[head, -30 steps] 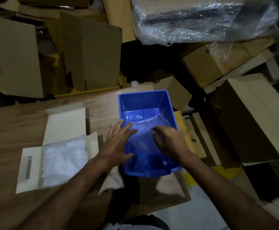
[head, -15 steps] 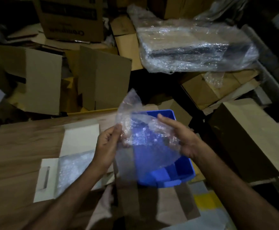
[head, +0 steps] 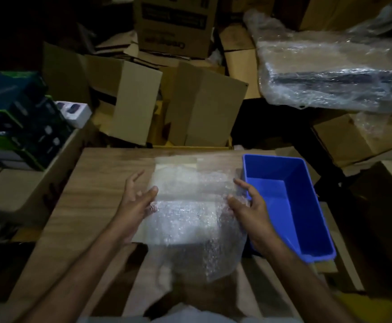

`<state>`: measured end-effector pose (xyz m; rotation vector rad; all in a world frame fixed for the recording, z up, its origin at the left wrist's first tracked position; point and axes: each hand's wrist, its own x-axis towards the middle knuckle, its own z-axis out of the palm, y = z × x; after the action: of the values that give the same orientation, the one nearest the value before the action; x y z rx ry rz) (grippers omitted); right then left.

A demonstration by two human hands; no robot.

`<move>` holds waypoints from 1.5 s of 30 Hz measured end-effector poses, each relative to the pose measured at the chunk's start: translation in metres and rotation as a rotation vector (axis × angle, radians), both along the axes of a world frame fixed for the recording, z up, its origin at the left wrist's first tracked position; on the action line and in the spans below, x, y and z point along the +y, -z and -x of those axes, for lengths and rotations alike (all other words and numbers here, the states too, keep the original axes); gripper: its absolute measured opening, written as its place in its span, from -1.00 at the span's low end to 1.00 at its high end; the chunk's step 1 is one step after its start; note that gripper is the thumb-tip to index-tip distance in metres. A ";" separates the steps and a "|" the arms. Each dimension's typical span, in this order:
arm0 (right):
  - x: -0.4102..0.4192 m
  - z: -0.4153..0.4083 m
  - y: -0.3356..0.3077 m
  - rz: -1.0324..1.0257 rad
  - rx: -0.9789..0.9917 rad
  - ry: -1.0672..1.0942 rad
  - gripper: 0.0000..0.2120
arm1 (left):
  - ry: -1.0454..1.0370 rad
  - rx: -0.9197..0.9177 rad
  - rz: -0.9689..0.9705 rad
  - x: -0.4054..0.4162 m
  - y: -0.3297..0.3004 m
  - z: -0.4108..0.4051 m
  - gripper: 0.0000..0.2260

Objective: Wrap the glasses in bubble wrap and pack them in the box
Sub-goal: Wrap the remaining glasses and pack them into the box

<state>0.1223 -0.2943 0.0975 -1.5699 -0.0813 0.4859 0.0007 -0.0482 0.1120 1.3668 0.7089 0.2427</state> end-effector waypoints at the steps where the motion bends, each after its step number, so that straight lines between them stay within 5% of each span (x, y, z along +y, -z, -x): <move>1: 0.001 0.001 0.000 -0.004 -0.022 -0.046 -0.53 | 0.072 -0.004 0.029 0.008 -0.005 0.010 -0.53; 4: 0.000 -0.002 -0.007 0.039 -0.047 -0.332 -0.34 | 0.270 -0.011 0.073 0.028 -0.014 0.031 -0.45; 6: 0.003 -0.003 -0.008 0.257 -0.141 -0.505 -0.29 | 0.396 0.043 -0.015 0.037 -0.016 0.039 -0.35; 8: 0.011 0.000 -0.006 0.519 -0.343 -0.550 -0.36 | 0.511 0.196 -0.331 0.039 -0.014 0.041 -0.38; 11: 0.027 0.000 0.000 0.669 -0.572 -0.554 -0.81 | 0.515 0.332 -0.811 0.044 0.000 0.036 -0.82; 13: 0.029 -0.007 0.004 0.640 -0.507 -0.599 -0.77 | 0.501 0.277 -0.773 0.058 0.009 0.037 -0.93; 16: 0.023 -0.015 -0.003 0.510 -0.272 -0.664 -0.79 | 0.446 0.191 -0.424 0.070 0.011 0.042 -0.81; 18: 0.025 -0.010 -0.003 0.293 0.051 -0.581 -0.70 | 0.317 0.180 -0.262 0.065 0.019 0.043 -0.78; 20: 0.035 0.000 0.005 0.209 0.128 -0.427 -0.71 | 0.230 0.188 -0.238 0.054 0.031 0.038 -0.76; 24: 0.065 0.007 0.032 0.259 0.070 -0.193 -0.83 | 0.148 0.259 -0.202 0.063 0.065 0.026 -0.56; 29: 0.088 -0.001 0.068 0.430 -0.020 -0.144 -0.64 | 0.230 0.342 -0.524 0.069 0.095 0.002 -0.20; 36: 0.099 0.000 0.086 0.885 -0.486 -0.315 -0.08 | 0.361 0.321 -0.916 0.069 0.115 -0.026 -0.22; 40: 0.084 0.022 0.083 0.995 -0.807 -0.289 -0.39 | 0.290 0.247 -1.243 0.055 0.099 -0.013 -0.44; 42: 0.082 0.035 0.087 0.914 -0.696 -0.306 -0.58 | 0.315 0.287 -1.197 0.039 0.099 0.000 -0.52; 45: 0.093 0.049 0.097 0.870 -0.607 -0.337 -0.58 | 0.463 0.527 -1.008 0.015 0.111 0.011 -0.38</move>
<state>0.0736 -0.2016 0.0003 -2.5441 -0.6807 0.2893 -0.0098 -0.0330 0.0014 2.5701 0.6902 -0.1826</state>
